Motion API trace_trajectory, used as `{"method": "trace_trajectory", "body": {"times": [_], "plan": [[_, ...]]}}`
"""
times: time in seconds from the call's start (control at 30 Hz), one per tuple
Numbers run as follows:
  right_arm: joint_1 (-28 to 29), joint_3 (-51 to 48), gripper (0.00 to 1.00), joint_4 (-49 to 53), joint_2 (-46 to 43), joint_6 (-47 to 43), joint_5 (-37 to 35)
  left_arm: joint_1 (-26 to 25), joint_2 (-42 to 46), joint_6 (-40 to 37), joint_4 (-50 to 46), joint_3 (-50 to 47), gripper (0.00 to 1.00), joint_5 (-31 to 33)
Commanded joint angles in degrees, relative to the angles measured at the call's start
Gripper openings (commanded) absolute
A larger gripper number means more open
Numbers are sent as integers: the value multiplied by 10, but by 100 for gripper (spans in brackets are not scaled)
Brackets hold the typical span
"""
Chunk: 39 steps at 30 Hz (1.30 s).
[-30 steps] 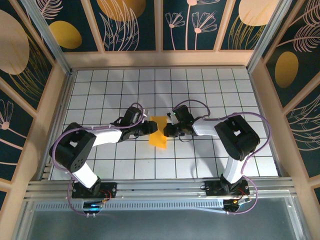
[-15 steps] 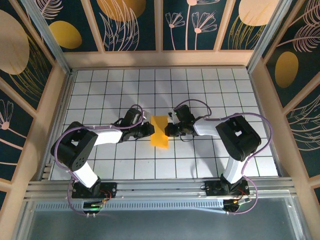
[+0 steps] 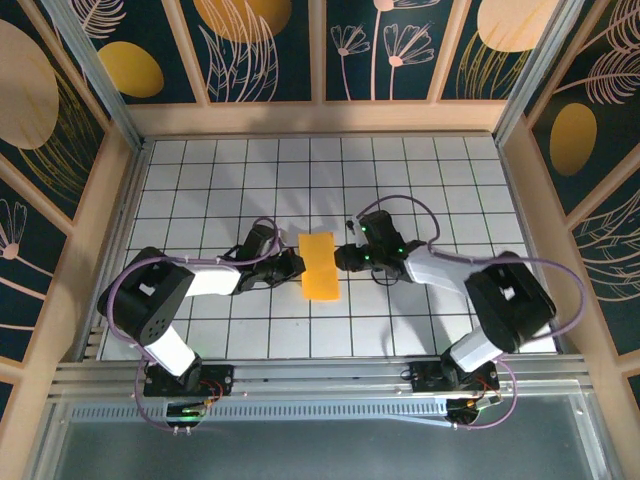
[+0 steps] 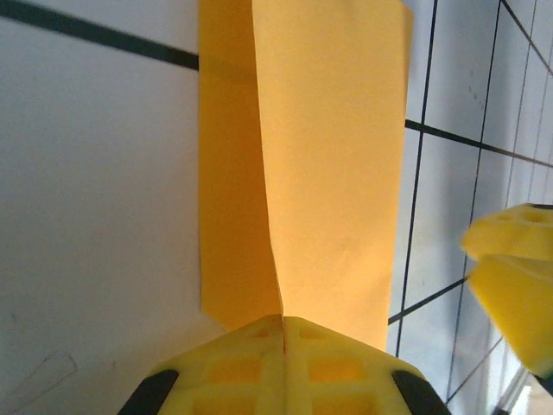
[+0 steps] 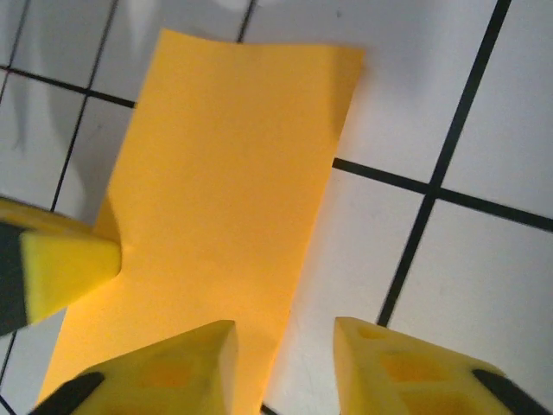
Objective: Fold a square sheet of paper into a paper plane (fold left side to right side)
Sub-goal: Third fold the triangle at the center of the table.
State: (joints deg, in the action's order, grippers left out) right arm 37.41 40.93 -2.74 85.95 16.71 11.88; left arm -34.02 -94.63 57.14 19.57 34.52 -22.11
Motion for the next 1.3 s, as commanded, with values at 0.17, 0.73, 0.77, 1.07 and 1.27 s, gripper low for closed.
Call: {"method": "trace_trajectory", "body": {"times": [0.17,0.73,0.77,1.07,1.27], "plan": [[144,-98,62,-13,-165,-54,-175,4,21,40,28,-5,0,-17],[379,-32,69,-36,37,-128,-463,4,29,30,6,-5,0,-22],[379,-30,69,-45,42,-135,-463,4,30,29,5,-5,0,-21],[355,-3,59,-95,89,-182,-460,5,26,28,5,-6,0,-24],[345,4,38,-99,95,-193,-440,4,24,22,-3,-4,0,-21]]}}
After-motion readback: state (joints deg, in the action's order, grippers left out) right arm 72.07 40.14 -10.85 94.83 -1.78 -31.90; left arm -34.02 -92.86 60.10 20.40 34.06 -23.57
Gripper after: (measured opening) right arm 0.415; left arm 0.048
